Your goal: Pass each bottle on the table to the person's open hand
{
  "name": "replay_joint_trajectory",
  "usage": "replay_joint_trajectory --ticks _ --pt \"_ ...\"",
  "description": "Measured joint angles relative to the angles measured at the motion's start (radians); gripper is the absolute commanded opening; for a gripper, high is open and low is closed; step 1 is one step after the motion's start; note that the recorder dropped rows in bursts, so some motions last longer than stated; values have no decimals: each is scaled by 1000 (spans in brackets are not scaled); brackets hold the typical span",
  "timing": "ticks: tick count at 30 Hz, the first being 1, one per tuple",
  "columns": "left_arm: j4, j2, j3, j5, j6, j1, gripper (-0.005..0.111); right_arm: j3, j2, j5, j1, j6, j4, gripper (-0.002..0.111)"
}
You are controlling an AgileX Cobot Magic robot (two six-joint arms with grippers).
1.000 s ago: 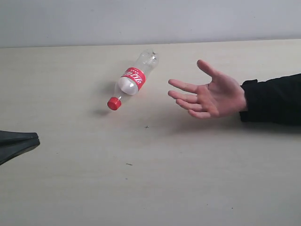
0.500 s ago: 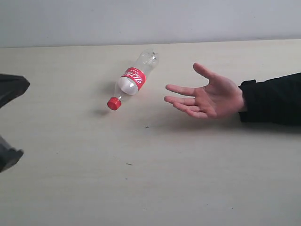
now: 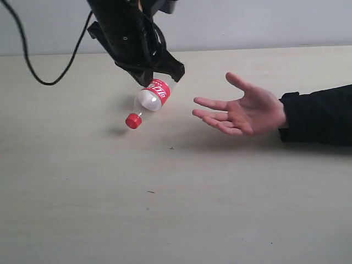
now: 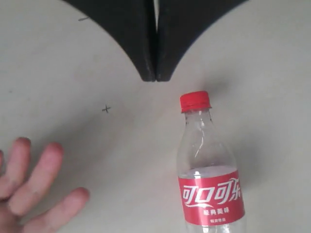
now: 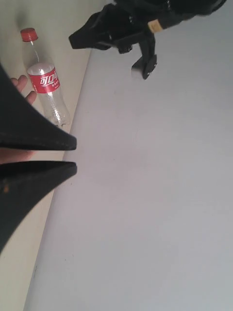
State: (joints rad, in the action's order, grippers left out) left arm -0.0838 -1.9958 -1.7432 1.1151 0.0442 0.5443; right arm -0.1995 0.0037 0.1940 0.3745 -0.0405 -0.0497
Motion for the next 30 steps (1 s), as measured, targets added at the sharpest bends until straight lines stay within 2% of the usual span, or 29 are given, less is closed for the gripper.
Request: replay_joint_trajectory --ticks 5,15,17,20,21,26,28,30 --pt "12 -167 -185 38 0 -25 0 0 0 0 0 0 0 10" --pt "14 -198 -209 -51 62 -23 0 0 0 0 0 0 0 10" --pt "14 -202 -213 -85 72 -23 4 0 0 0 0 0 0 10" --pt "14 -224 -225 -122 80 -23 18 0 0 0 0 0 0 10" --pt "14 -233 -229 -128 84 -23 25 0 0 0 0 0 0 10" --pt "14 -282 -256 -136 118 -30 75 0 0 0 0 0 0 10" --pt "14 -298 -266 -138 136 -37 81 0 0 0 0 0 0 10" --pt "-8 -312 -277 -145 165 -41 81 0 0 0 0 0 0 10"
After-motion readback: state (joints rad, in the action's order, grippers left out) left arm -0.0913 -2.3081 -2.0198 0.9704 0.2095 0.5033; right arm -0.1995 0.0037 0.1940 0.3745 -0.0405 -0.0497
